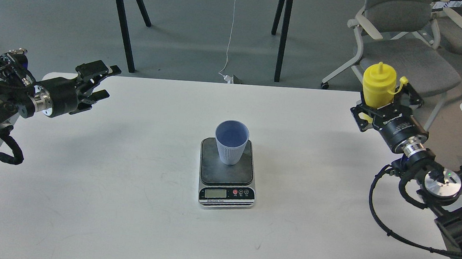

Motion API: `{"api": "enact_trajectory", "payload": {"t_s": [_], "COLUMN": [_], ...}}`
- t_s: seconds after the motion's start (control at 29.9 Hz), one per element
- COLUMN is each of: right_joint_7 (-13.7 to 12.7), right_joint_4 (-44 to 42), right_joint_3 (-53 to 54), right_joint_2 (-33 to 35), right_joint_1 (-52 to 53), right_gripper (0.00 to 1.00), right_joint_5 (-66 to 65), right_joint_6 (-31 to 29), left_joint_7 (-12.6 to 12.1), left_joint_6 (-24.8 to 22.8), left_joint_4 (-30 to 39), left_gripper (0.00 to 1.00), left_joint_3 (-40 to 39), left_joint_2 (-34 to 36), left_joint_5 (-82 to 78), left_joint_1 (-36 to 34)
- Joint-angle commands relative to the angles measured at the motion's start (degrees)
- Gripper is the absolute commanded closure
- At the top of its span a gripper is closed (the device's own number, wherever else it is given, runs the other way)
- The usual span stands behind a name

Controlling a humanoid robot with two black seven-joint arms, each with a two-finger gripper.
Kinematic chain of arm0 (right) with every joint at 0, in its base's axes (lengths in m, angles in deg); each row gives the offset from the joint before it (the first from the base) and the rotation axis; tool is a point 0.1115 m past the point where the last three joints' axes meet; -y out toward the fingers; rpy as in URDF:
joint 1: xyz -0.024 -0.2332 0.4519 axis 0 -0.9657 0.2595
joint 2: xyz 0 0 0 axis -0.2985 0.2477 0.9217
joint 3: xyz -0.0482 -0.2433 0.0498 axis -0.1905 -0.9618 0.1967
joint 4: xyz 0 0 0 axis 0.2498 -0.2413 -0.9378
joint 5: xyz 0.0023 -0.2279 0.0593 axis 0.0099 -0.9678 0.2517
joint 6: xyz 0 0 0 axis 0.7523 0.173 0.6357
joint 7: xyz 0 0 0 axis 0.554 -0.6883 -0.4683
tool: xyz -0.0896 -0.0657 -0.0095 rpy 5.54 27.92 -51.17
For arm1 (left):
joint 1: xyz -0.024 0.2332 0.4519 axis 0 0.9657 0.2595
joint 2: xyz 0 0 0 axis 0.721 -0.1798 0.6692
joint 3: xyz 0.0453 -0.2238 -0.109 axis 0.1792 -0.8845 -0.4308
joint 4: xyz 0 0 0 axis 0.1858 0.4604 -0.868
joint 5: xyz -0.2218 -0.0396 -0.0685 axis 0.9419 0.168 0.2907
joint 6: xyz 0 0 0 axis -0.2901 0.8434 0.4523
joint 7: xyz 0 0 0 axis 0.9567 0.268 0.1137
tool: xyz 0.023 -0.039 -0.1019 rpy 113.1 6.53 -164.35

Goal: Pour seasoning into cup on scale with both arms
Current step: 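Lift the yellow bottle up and over toward the blue cup, then tilt the yellow bottle nozzle-down into the blue cup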

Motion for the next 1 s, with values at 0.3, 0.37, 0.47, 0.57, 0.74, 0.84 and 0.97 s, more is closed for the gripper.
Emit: {"api": "enact_trajectory", "payload": {"t_s": [0.3, 0.37, 0.47, 0.57, 0.74, 0.84, 0.97], "right_joint_7": [-5.13, -6.89, -8.74, -9.36, -9.36, -9.36, -9.36], "right_joint_4": [0.63, 0.54, 0.45, -0.86, -5.6, -7.01, -7.46], "right_joint_3": [-14.73, -14.83, -15.18, -17.19, -23.35, -24.84, -28.35], "right_joint_2": [-0.23, -4.19, -8.42, -11.84, -17.74, -19.5, -20.82], "right_joint_1": [32.72, 33.52, 33.7, 33.43, 33.52, 33.34, 33.43], "right_gripper": [0.96, 0.96, 0.96, 0.96, 0.95, 0.95, 0.95], "right_joint_5": [-44.93, -53.98, -63.84, -72.02, -77.14, -77.5, -77.67], "right_joint_6": [0.0, 0.0, 2.24, 5.66, 11.82, 13.84, 15.69], "left_joint_7": [0.0, 0.0, 0.0, 0.0, 0.0, 0.0, 0.0], "left_joint_6": [0.0, 0.0, 0.0, 0.0, 0.0, 0.0, 0.0], "left_joint_4": [-0.01, -0.01, -0.01, -0.01, -0.01, -0.01, -0.01], "left_gripper": [0.01, 0.01, 0.01, 0.01, 0.01, 0.01, 0.01], "left_joint_3": [-1.71, -1.89, -1.89, -1.89, -1.98, -1.89, -1.89], "left_joint_2": [0.66, 1.01, 1.01, 1.01, 0.92, 0.84, 0.75], "left_joint_5": [0.08, 0.08, -0.01, 0.08, 0.08, 0.08, -0.01], "left_joint_1": [-0.1, -0.01, -0.01, -0.01, -0.01, -0.01, -0.01]}}
